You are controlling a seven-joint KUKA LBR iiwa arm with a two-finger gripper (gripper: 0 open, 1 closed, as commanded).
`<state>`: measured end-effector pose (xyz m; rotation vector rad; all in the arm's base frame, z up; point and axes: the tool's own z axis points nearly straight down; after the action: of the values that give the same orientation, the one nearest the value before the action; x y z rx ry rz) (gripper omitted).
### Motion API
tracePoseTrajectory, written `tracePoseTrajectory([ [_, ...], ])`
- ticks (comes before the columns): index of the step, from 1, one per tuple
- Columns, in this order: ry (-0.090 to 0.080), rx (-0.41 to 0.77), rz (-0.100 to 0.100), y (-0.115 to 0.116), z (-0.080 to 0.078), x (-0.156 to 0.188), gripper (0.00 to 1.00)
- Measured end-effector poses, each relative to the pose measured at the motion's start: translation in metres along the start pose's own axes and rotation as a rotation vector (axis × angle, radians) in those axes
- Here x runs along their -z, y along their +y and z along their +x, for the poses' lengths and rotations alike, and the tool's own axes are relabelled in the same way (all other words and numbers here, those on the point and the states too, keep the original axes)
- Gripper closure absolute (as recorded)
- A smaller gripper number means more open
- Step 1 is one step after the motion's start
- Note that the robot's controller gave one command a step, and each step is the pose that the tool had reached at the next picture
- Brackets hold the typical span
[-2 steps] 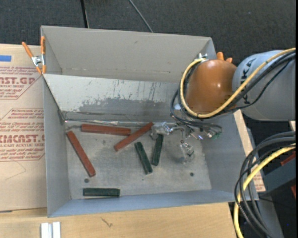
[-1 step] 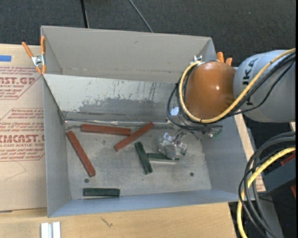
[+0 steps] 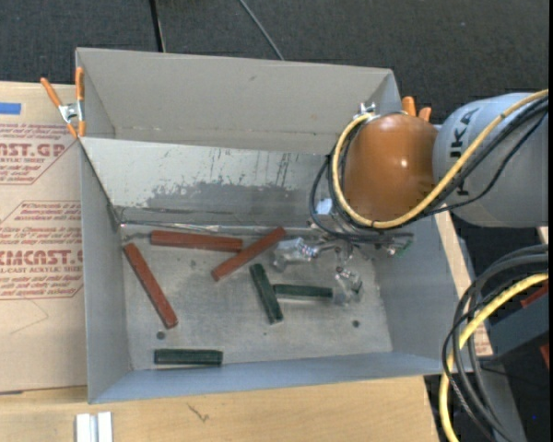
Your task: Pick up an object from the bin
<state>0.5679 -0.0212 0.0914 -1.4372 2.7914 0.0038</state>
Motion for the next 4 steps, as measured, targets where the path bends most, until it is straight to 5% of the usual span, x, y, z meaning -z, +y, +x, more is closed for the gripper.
tracePoseTrajectory([
  [1,0.0,0.0,0.0,0.0,0.0,0.0,0.0],
  [2,-0.001,-0.106,0.003,0.013,0.003,-0.015,1.0],
  [4,0.002,-0.038,0.006,0.017,-0.005,-0.016,1.0],
])
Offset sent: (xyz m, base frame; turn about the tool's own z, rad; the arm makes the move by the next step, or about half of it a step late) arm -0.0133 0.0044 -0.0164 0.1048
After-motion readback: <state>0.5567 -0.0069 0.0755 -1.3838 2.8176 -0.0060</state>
